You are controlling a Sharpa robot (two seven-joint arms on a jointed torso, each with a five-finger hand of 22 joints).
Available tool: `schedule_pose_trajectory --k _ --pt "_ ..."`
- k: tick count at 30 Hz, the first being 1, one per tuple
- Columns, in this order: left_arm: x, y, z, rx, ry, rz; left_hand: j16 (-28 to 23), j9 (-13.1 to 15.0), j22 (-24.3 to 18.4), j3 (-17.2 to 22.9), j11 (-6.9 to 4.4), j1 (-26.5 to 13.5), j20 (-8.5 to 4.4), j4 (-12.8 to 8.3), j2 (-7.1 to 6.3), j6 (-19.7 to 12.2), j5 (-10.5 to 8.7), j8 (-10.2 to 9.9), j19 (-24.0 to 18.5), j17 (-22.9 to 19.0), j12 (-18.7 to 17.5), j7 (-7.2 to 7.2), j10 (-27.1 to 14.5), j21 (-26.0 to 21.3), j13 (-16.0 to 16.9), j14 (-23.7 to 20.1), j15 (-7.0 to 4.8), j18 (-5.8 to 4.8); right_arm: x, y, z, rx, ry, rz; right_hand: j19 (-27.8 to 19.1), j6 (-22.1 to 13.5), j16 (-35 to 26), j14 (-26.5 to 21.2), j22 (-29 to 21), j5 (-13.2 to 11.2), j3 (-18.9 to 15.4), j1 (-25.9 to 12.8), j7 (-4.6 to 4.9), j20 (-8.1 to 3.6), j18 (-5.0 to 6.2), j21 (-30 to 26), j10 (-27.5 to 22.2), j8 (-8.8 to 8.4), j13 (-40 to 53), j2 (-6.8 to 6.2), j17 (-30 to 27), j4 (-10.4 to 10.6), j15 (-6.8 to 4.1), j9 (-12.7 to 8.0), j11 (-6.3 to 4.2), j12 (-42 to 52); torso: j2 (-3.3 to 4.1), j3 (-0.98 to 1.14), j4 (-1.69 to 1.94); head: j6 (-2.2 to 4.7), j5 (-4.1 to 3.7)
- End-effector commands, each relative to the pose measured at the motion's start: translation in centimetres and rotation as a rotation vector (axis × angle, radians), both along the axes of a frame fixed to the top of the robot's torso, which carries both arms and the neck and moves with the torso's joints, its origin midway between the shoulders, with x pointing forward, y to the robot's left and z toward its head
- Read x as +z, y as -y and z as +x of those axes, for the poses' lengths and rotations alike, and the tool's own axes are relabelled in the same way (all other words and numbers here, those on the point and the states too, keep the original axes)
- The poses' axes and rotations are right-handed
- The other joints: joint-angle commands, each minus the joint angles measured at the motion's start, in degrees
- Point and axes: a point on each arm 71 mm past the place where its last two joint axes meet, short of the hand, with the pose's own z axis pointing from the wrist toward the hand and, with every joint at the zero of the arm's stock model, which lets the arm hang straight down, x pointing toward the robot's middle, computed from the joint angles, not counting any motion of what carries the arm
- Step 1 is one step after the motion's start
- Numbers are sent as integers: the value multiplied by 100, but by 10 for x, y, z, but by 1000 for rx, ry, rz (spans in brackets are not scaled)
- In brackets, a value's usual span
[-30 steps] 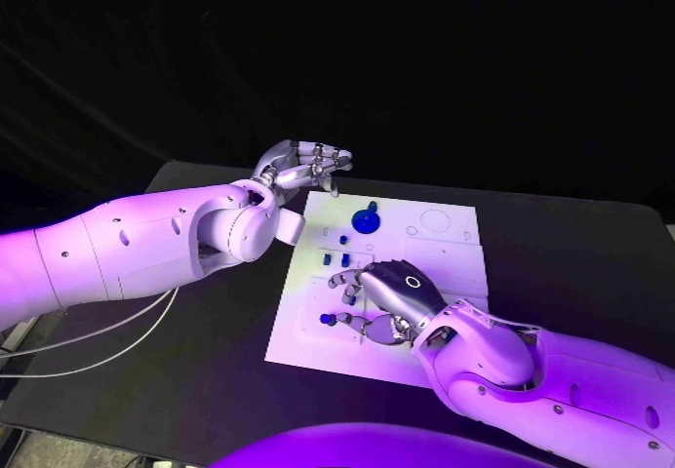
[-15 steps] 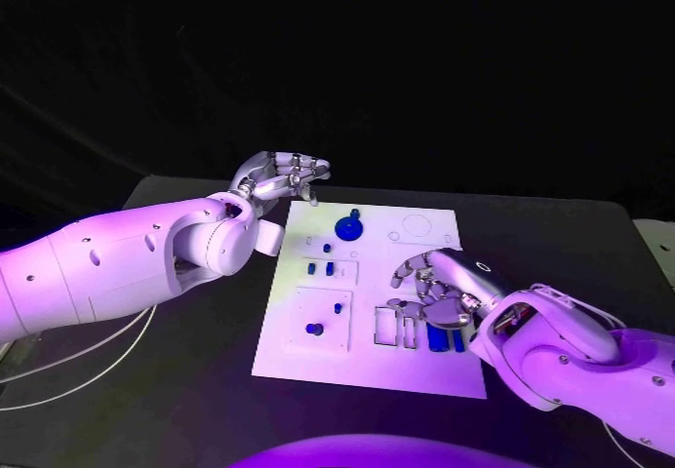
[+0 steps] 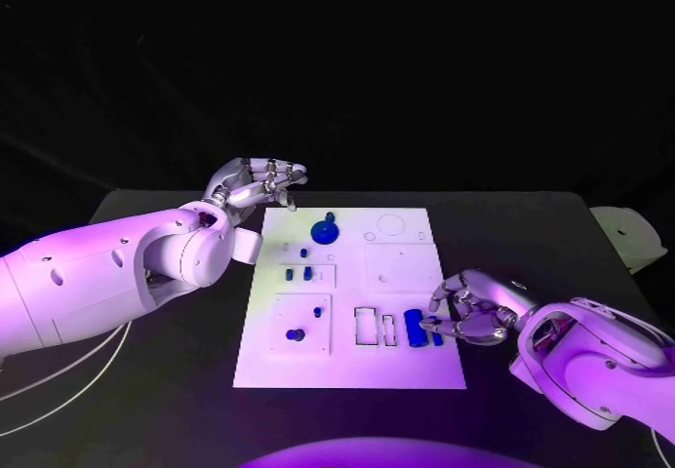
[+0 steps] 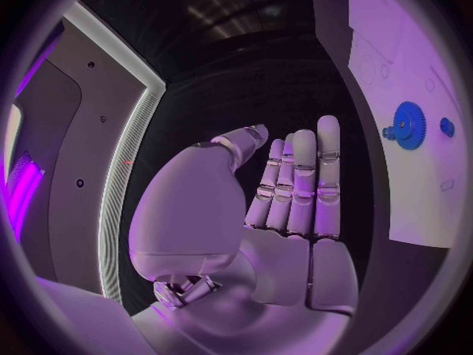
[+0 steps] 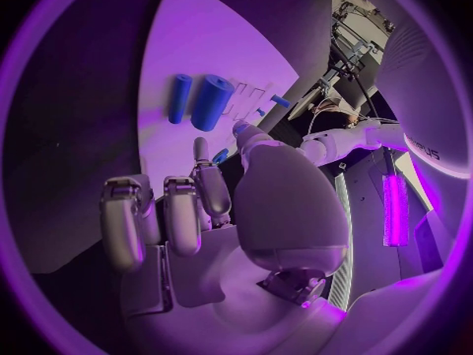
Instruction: Assemble the parts on the task board
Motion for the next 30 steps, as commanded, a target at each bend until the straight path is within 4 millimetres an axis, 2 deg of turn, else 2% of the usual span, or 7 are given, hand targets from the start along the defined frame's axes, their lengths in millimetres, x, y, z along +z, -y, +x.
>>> schedule_pose_trajectory --k 1,6,12,17,23,30 --pt "1 3 -1 -22 7 -12 40 7 -5 6 -7 18 25 0 41 -36 -7 -6 -6 -5 24 6 -24 -30 -1 -36 -5 83 -4 1 -3 -10 -17 -80 509 -39 33 445 1437 76 -61 -85 1 -3 -69 -24 -25 42 19 30 669 3 7 15 9 1 -23 -2 -32 -21 -17" --pt "0 4 -1 -25 6 -12 40 7 -5 5 -7 18 25 0 40 -36 -8 -6 -6 -5 24 6 -24 -30 -1 -37 -5 83 -7 0 -4 -16 -12 -103 517 5 41 447 1444 113 -117 -111 -14 -7 -74 0 16 73 88 62 686 3 0 40 -3 69 -28 -11 -15 -18 -42" --pt "0 3 -1 -22 5 -11 40 7 -5 5 -7 18 25 0 40 -36 -8 -6 -6 -5 24 6 -24 -30 -1 -37 -5 83 -13 -5 -5 -15 -18 -109 519 21 45 448 1445 123 -150 -135 -21 -10 -74 3 23 84 100 74 694 6 -5 49 -9 79 -17 -10 -32 -31 -28" --pt "0 2 -1 -22 5 -10 40 7 -5 5 -7 18 25 0 40 -36 -8 -6 -6 -5 24 6 -24 -30 -1 -37 -5 83 -18 -12 -5 -9 -24 -103 520 30 48 449 1446 157 -190 -176 -27 -14 -75 7 37 91 126 108 699 9 -11 59 -14 100 -15 -12 -32 -41 -21" --pt "0 2 -1 -22 4 -10 40 7 -5 5 -7 18 25 0 40 -36 -8 -6 -6 -5 24 6 -24 -30 -1 -37 -5 83 -23 -19 -3 -5 -28 -102 521 53 57 452 1446 211 -262 -278 -39 -22 -76 10 78 106 200 212 717 13 -19 79 -24 168 -18 -13 -33 -54 -21" --pt "0 1 -2 -23 4 -10 40 7 -5 5 -7 18 25 0 40 -36 -8 -6 -6 -5 24 6 -24 -30 -1 -37 -5 83 -28 -26 0 -3 -30 -107 523 72 60 453 1448 222 -279 -296 -46 -25 -77 16 94 117 225 236 723 10 -23 87 -30 194 -22 -11 -34 -77 7"
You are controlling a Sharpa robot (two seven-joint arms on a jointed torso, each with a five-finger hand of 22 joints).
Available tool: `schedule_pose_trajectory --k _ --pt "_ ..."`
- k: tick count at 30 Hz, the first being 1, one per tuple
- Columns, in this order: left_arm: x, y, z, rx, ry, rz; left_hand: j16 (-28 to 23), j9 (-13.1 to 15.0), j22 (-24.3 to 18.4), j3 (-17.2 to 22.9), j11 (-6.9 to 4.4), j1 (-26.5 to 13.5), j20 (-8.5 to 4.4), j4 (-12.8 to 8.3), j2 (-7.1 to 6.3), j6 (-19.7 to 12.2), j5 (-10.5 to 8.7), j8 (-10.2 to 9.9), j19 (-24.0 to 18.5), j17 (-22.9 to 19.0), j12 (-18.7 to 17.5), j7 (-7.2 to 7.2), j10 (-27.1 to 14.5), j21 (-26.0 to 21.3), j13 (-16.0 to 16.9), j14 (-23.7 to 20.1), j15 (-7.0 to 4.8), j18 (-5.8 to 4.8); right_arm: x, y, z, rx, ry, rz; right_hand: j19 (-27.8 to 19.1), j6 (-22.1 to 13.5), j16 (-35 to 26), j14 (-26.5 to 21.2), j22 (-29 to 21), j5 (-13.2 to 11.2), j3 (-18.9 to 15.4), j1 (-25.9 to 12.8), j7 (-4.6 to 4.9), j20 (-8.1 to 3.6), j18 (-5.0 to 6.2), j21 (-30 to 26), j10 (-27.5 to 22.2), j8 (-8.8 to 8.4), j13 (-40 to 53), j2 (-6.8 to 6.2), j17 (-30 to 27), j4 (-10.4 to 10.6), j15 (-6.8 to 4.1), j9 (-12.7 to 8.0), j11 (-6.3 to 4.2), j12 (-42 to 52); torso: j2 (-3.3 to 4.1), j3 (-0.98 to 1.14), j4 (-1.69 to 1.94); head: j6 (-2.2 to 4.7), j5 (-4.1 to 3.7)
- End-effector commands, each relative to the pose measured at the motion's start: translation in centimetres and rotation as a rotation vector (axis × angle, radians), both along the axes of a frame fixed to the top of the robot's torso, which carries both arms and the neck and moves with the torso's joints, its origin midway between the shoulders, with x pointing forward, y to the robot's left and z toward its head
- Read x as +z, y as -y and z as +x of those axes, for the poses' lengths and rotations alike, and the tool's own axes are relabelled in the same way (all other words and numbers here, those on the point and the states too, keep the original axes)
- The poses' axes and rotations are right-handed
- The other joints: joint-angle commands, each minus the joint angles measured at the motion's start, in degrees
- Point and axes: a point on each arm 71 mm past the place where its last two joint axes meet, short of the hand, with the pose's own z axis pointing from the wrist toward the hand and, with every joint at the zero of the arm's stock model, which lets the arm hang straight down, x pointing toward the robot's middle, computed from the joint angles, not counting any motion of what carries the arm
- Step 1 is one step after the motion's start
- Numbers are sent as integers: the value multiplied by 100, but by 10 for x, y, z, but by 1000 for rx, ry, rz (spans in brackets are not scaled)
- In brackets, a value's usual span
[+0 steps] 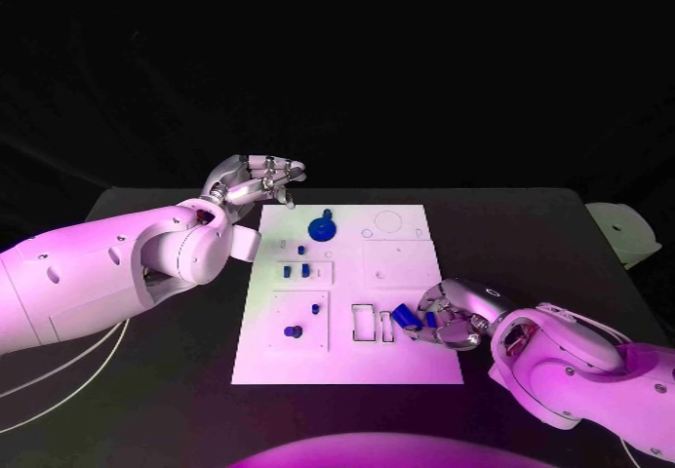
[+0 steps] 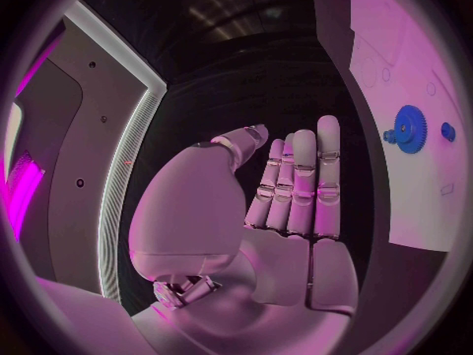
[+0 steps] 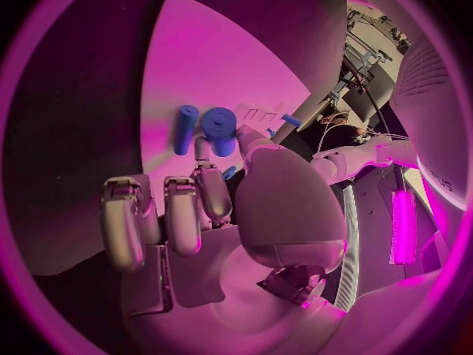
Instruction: Assemble the parts on the task board
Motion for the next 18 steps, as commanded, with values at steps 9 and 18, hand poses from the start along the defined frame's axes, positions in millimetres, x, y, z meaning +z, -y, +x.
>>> schedule_pose_trajectory --k 9,18 --pt "1 2 -1 -21 4 -11 46 10 -6 2 -6 14 26 3 42 -35 -8 -2 -6 -8 31 5 -27 -31 -1 -38 -4 83 -11 -10 4 -18 -1 -32 524 68 49 457 1446 50 -21 125 -30 -42 -79 19 58 52 276 66 748 -37 -41 25 -29 65 -5 0 9 -17 13" --pt "1 2 -1 -21 3 -11 46 10 -6 1 -6 14 26 3 42 -35 -8 -2 -6 -8 31 5 -27 -31 -1 -38 -4 83 -14 -12 3 -37 9 -21 534 128 66 463 1454 -146 117 580 -51 -57 -85 49 102 59 367 145 783 -67 -58 44 -49 131 -13 -2 -2 -25 26"
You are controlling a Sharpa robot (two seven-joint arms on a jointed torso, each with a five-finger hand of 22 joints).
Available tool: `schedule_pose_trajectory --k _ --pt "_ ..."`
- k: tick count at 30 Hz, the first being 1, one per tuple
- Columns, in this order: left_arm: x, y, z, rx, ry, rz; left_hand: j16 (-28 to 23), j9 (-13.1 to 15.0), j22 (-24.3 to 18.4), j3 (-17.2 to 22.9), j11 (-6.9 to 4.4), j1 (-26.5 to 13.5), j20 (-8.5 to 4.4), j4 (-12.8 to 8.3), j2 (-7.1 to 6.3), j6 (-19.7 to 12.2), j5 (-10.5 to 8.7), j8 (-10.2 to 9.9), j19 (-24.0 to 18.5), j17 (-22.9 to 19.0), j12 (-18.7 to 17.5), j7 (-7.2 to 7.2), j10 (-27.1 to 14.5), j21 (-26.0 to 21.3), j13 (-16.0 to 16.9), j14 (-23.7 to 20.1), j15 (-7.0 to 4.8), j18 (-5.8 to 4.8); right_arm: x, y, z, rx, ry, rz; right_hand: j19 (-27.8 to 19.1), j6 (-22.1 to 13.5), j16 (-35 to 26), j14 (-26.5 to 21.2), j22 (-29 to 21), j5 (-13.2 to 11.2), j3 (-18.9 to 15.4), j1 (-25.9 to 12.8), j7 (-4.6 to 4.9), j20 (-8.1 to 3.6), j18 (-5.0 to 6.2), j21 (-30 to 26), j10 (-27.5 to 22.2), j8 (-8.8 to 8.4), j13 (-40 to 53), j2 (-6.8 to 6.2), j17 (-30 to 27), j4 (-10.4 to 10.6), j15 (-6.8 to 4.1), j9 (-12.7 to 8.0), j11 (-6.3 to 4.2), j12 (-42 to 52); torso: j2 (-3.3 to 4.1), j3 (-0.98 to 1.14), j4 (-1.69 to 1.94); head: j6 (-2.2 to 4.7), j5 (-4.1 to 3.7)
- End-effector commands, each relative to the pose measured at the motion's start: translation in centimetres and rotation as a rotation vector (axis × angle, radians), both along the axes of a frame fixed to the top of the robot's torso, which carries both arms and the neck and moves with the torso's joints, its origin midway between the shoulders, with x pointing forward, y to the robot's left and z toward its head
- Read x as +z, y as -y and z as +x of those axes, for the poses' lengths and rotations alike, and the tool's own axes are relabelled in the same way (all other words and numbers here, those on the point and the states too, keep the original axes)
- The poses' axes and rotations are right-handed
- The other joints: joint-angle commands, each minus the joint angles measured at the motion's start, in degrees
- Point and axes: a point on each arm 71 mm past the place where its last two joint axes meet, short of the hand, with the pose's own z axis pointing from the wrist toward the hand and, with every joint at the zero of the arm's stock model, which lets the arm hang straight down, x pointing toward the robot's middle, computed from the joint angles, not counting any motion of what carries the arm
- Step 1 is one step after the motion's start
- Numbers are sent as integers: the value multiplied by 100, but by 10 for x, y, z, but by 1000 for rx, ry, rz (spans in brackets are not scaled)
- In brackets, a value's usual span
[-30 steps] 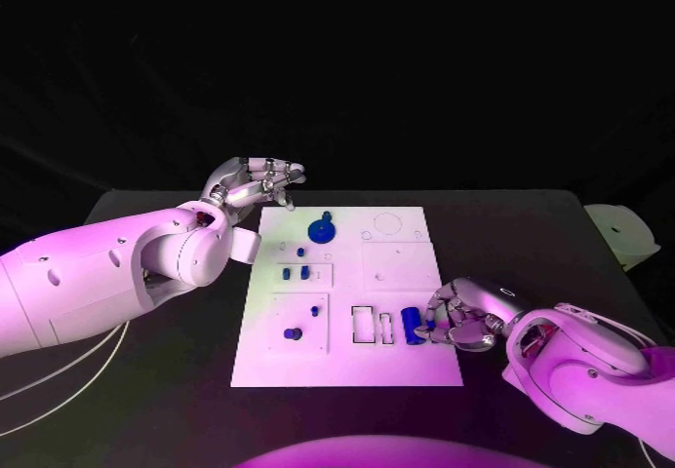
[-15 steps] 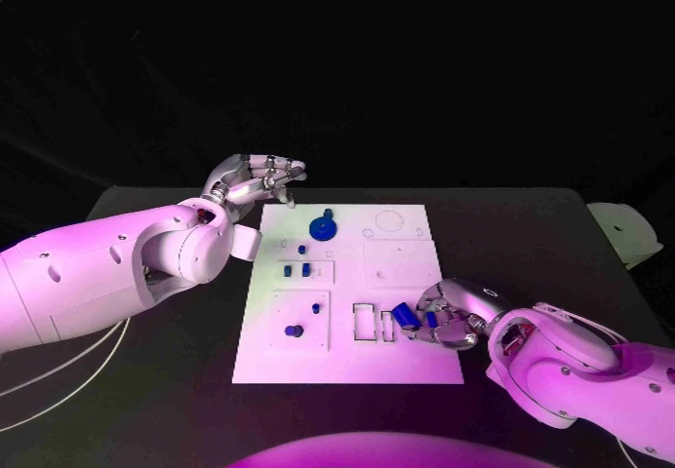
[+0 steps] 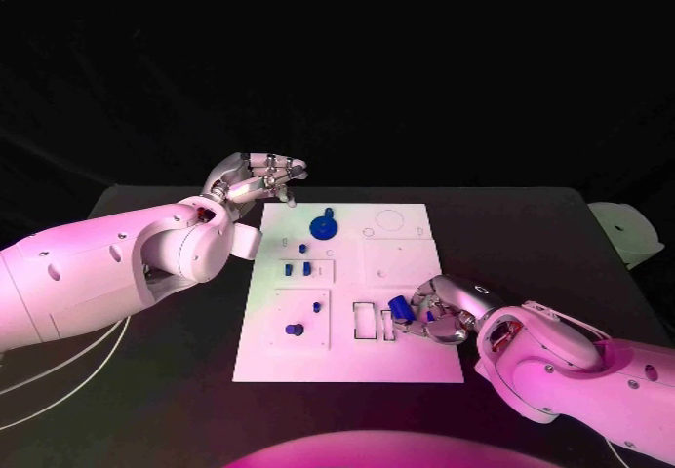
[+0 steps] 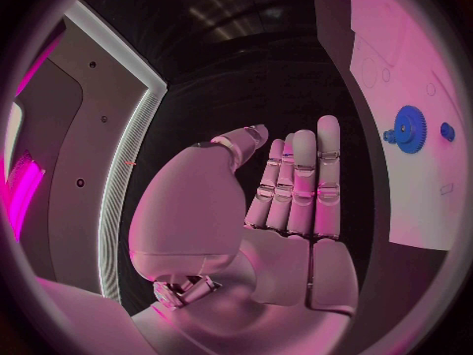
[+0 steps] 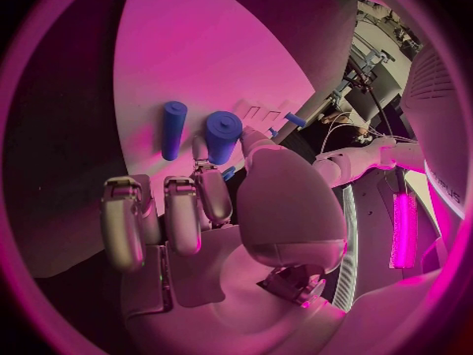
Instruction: Assemble the parts on the task board
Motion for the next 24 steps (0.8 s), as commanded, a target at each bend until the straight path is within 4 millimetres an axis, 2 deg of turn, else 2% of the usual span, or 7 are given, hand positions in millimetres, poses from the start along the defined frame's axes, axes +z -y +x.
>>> schedule_pose_trajectory --k 1,3,7,10,15,24 --pt "1 2 -1 -19 4 -10 20 6 -6 0 -6 12 26 4 42 -36 -9 -1 -6 -9 33 5 -30 -31 -1 -38 -4 83 -7 3 -3 -29 -10 -22 532 72 21 463 1454 -33 100 189 -38 -60 -84 23 51 27 372 69 783 -39 -61 37 0 35 -7 -3 -8 5 0" --pt "1 2 -1 -19 4 -10 20 6 -6 0 -6 12 26 4 42 -36 -9 -1 -6 -9 33 5 -30 -31 -1 -38 -4 83 -5 4 -4 -41 -3 -8 540 108 26 465 1460 -23 179 302 -58 -69 -89 44 70 39 401 96 795 -59 -75 44 -18 62 -8 -4 -10 6 2" --pt "1 2 -1 -19 4 -10 20 6 -6 0 -6 12 26 4 42 -36 -9 -1 -6 -9 33 5 -30 -31 -1 -38 -4 83 -1 5 -6 -62 11 24 546 129 35 469 1465 -154 421 558 -82 -93 -93 63 72 31 417 128 817 -133 -99 42 -42 59 -13 -3 -13 3 -5" --pt "1 3 -1 -19 4 -10 20 6 -6 0 -6 12 26 4 42 -36 -9 -1 -6 -9 33 5 -30 -31 -1 -38 -4 83 4 5 -8 -78 16 59 556 156 41 472 1473 -89 602 663 -92 -103 -99 91 90 27 449 104 829 -171 -108 40 -53 84 -16 0 -8 25 -17" --pt "1 3 0 -19 5 -10 22 7 -6 0 -7 14 26 2 43 -37 -8 0 -6 -10 35 4 -32 -31 0 -39 -4 83 11 2 -10 -102 11 124 561 190 48 475 1477 89 776 671 -101 -112 -102 106 128 26 503 39 846 -175 -115 42 -61 136 -7 1 -6 47 -31" --pt "1 4 0 -20 5 -11 22 7 -6 0 -7 14 26 2 43 -37 -8 0 -6 -10 35 4 -32 -31 0 -39 -4 83 24 -4 -12 -111 16 194 575 242 56 478 1488 113 852 572 -112 -117 -110 145 179 42 564 -12 865 -118 -121 52 -69 206 -2 -7 0 57 -48"
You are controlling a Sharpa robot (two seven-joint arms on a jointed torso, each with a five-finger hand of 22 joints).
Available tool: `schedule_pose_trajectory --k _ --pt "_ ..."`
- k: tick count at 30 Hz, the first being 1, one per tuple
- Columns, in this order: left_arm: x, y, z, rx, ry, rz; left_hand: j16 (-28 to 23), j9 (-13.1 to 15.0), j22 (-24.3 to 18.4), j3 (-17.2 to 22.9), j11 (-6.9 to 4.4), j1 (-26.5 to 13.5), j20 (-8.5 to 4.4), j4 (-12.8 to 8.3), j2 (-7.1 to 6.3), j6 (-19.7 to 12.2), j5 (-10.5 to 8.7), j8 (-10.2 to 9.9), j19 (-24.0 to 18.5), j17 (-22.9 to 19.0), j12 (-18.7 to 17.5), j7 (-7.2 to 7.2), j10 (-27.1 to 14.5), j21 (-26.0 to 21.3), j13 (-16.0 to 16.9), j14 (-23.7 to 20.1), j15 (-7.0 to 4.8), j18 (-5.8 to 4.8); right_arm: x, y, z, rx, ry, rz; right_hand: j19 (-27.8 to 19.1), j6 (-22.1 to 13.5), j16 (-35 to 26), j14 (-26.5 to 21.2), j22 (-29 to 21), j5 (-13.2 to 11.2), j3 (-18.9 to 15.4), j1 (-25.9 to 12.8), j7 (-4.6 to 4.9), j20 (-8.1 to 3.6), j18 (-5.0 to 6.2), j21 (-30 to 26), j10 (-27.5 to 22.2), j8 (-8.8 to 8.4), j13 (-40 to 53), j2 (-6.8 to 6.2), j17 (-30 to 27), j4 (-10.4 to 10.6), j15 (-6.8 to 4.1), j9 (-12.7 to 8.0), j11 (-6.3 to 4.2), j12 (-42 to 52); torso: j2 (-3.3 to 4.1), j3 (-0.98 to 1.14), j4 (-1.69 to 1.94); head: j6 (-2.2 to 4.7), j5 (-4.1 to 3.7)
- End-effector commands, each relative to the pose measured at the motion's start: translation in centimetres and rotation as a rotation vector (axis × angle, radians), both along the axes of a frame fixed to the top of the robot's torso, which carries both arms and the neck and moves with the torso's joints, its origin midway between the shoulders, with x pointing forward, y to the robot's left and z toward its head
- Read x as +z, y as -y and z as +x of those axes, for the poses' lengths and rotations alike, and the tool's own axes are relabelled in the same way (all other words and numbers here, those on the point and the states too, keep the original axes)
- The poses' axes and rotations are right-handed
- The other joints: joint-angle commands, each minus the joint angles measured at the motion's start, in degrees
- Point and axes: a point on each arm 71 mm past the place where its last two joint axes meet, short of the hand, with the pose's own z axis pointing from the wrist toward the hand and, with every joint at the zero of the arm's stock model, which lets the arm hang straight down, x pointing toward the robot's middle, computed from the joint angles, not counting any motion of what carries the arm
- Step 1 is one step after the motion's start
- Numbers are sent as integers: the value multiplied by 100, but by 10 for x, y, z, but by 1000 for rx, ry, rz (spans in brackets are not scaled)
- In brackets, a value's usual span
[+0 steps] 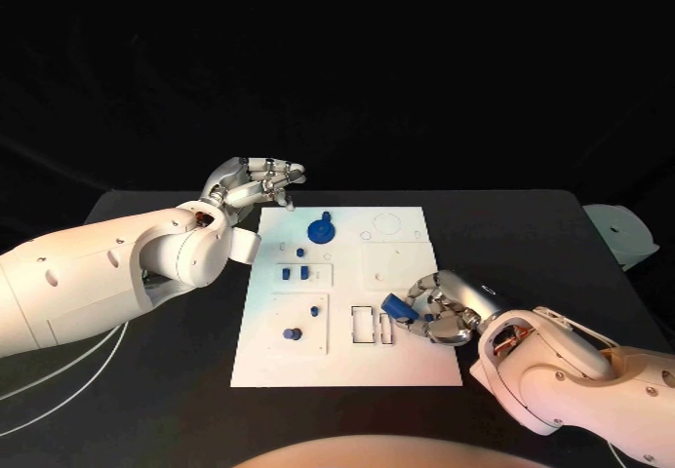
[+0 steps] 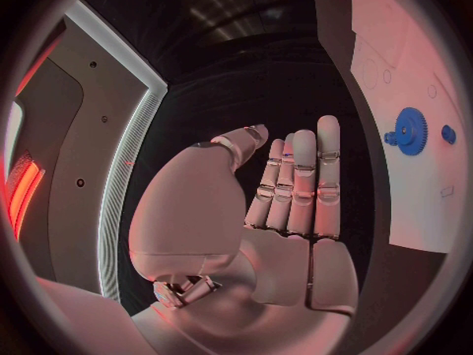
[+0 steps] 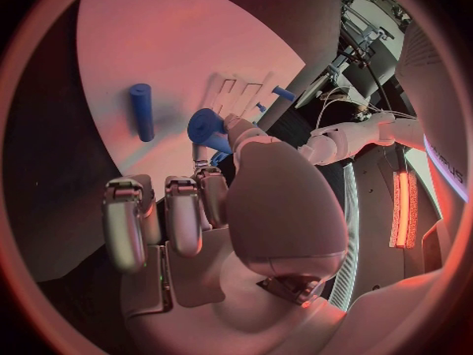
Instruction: Assemble the parts on the task board
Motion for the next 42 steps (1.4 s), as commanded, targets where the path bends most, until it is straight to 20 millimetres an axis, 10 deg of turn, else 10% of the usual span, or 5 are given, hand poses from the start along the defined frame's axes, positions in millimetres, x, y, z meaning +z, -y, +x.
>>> schedule_pose_trajectory --k 1,18,42 --pt "1 3 -1 -17 6 -10 22 8 -6 0 -7 14 26 2 43 -37 -8 0 -6 -5 36 4 -32 -31 -1 -39 -4 83 2 -2 -1 -23 -14 53 575 209 32 476 1490 28 327 -66 -160 -35 -112 25 40 58 563 24 861 -55 -40 59 -12 42 6 -4 6 -5 -3" --pt "1 5 -1 -23 5 -12 26 9 -6 0 -7 15 26 2 45 -38 -8 2 -6 -6 39 3 -34 -31 0 -39 -4 83 -12 -32 0 75 -154 37 565 390 31 473 1482 299 291 -811 -213 -52 -105 -3 92 153 598 -48 855 71 -66 140 -50 53 11 -2 4 -61 22" --pt "1 5 -2 -36 -1 -15 29 10 -6 -2 -6 13 26 3 45 -41 -8 3 -6 -8 42 4 -38 -31 0 -40 -4 84 -19 -41 5 89 -157 13 569 513 35 476 1486 -34 4 -1631 -302 -124 -108 10 162 399 680 -60 869 90 -137 298 -126 115 11 -1 0 -115 66"
